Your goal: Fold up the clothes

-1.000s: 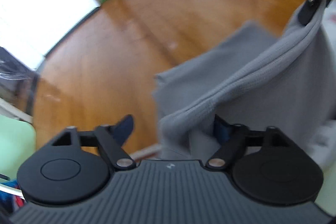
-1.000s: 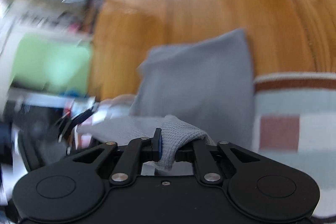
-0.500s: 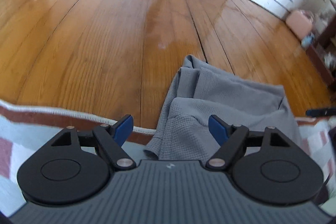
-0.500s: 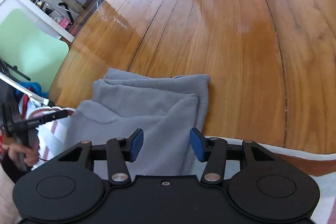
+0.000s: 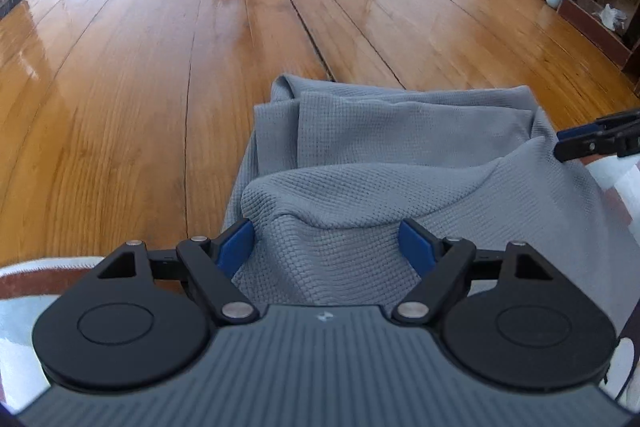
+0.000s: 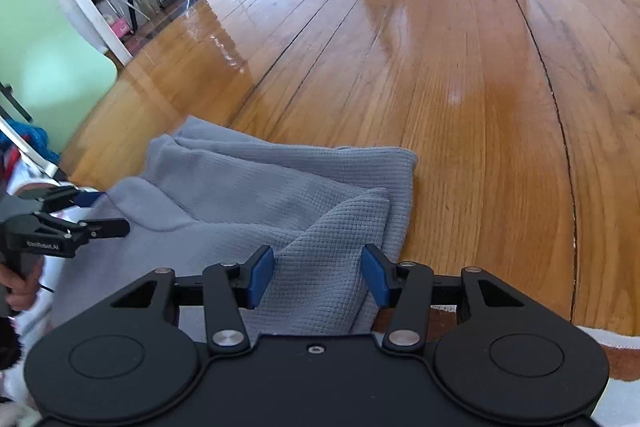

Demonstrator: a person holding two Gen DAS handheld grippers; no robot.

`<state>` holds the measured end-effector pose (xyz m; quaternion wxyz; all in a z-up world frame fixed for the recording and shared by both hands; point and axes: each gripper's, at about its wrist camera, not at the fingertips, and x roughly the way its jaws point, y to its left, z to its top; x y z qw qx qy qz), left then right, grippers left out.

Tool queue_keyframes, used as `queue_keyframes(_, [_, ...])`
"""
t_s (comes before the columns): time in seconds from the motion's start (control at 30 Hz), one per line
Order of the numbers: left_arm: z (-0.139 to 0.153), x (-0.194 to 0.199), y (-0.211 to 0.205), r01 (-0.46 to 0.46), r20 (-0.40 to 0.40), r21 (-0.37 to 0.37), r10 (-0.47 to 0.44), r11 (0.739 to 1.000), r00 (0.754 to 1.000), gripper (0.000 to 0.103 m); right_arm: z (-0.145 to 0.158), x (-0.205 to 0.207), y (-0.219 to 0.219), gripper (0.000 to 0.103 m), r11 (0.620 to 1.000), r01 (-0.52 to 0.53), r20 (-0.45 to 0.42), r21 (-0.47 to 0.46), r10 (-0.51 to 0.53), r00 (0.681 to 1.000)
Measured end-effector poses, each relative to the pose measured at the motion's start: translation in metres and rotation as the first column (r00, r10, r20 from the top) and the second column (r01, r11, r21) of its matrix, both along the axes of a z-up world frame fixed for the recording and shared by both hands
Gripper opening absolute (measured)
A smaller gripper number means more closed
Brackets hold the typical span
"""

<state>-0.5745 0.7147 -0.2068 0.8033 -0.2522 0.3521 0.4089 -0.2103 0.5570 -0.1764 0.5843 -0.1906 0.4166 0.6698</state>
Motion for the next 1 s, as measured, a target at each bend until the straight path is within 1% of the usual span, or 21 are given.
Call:
queue_keyframes(0.03, [0.000,-0.001,-0.001,0.000,0.011,-0.004,0.000,1.000,1.000,0.079,-0.001,-0.005,-0.001,0.037,1.000,-0.015,0.027,0.011,0.015,1.000])
queue_keyframes(0.07, [0.000,-0.002,-0.002,0.001,0.022,-0.008,-0.001,1.000,1.000,0.078,-0.002,-0.011,-0.002,0.013,0.999,-0.047,0.049,0.019,0.046,0.998])
queue_keyframes(0.1, [0.001,-0.002,-0.003,0.018,0.031,-0.010,-0.018,1.000,0.999,0.077,-0.002,-0.018,-0.004,0.006,0.996,-0.089,0.071,0.020,0.088,0.994])
queue_keyframes(0.17, [0.008,0.000,-0.012,0.094,0.058,0.007,-0.094,0.996,0.994,0.077,0.005,-0.025,-0.013,0.005,0.985,-0.158,0.109,0.076,0.149,0.983])
queue_keyframes(0.2, [0.012,0.004,-0.018,0.121,0.041,0.037,-0.122,0.992,0.992,0.077,0.010,-0.025,-0.019,0.005,0.981,-0.160,0.115,0.112,0.147,0.982])
queue_keyframes(0.23, [0.016,0.008,-0.024,0.147,0.023,0.067,-0.148,0.987,0.989,0.077,0.015,-0.022,-0.022,0.005,0.983,-0.130,0.103,0.133,0.117,0.988])
queue_keyframes(0.33, [0.017,0.020,-0.031,0.150,-0.065,0.103,-0.144,0.983,0.987,0.077,0.024,-0.008,-0.030,0.005,0.983,-0.055,0.081,0.176,0.041,0.996])
queue_keyframes(0.37, [0.016,0.022,-0.030,0.139,-0.084,0.109,-0.130,0.984,0.988,0.077,0.024,-0.004,-0.031,0.005,0.984,-0.040,0.092,0.172,0.024,0.995])
queue_keyframes(0.4, [0.014,0.020,-0.028,0.121,-0.063,0.102,-0.115,0.987,0.991,0.077,0.023,-0.001,-0.031,0.005,0.987,-0.032,0.103,0.160,0.016,0.995])
queue_keyframes(0.43, [0.013,0.018,-0.025,0.104,-0.042,0.095,-0.100,0.990,0.994,0.077,0.021,0.002,-0.031,0.008,0.989,-0.033,0.100,0.144,0.019,0.995])
queue_keyframes(0.5, [0.010,0.014,-0.020,0.069,0.000,0.080,-0.069,0.994,0.998,0.077,0.015,0.008,-0.027,0.022,0.995,-0.030,0.034,0.095,0.027,0.999])
queue_keyframes(0.57, [0.007,0.010,-0.015,0.034,0.042,0.063,-0.037,0.997,0.998,0.077,0.010,0.013,-0.024,0.050,0.998,-0.008,-0.038,0.058,0.011,0.999])
queue_keyframes(0.6, [0.005,0.006,-0.011,0.010,0.070,0.042,-0.013,0.999,0.997,0.077,0.008,0.015,-0.023,0.055,0.999,0.009,-0.065,0.050,-0.006,0.998])
queue_keyframes(0.63, [0.003,0.003,-0.007,-0.013,0.097,0.021,0.011,1.000,0.995,0.071,0.007,0.014,-0.023,0.059,0.998,0.031,-0.063,0.052,-0.028,0.998])
queue_keyframes(0.67, [0.002,0.002,-0.005,-0.031,0.101,0.018,0.029,0.999,0.994,0.046,0.006,0.014,-0.022,0.059,0.998,0.038,-0.058,0.054,-0.035,0.998])
queue_keyframes(0.73, [0.003,0.004,-0.004,-0.040,0.056,0.041,0.038,0.998,0.998,0.027,-0.003,0.006,-0.013,0.059,0.999,0.021,-0.035,0.027,-0.020,0.999])
queue_keyframes(0.77, [0.009,0.006,-0.007,-0.040,0.050,0.059,0.037,0.997,0.998,0.012,-0.004,0.002,-0.010,0.044,0.999,0.005,-0.007,0.033,-0.005,1.000])
queue_keyframes(0.8, [0.015,0.007,-0.010,-0.039,0.045,0.077,0.036,0.996,0.998,0.012,-0.005,-0.002,-0.007,0.016,0.999,-0.012,0.022,0.042,0.011,1.000])
queue_keyframes(0.83, [0.021,0.009,-0.013,-0.038,0.039,0.095,0.035,0.995,0.999,0.012,0.001,-0.008,-0.009,0.008,0.996,-0.042,0.054,0.078,0.038,0.998])
queue_keyframes(0.9, [0.036,0.012,-0.025,-0.022,0.033,0.170,0.016,0.985,0.999,0.012,0.024,-0.014,-0.030,0.008,0.974,-0.071,0.110,0.216,0.047,0.993])
queue_keyframes(1.0, [0.062,0.012,-0.031,-0.018,0.029,0.278,0.011,0.960,1.000,0.012,0.049,-0.017,-0.051,0.008,0.953,-0.058,0.132,0.298,0.019,0.991])
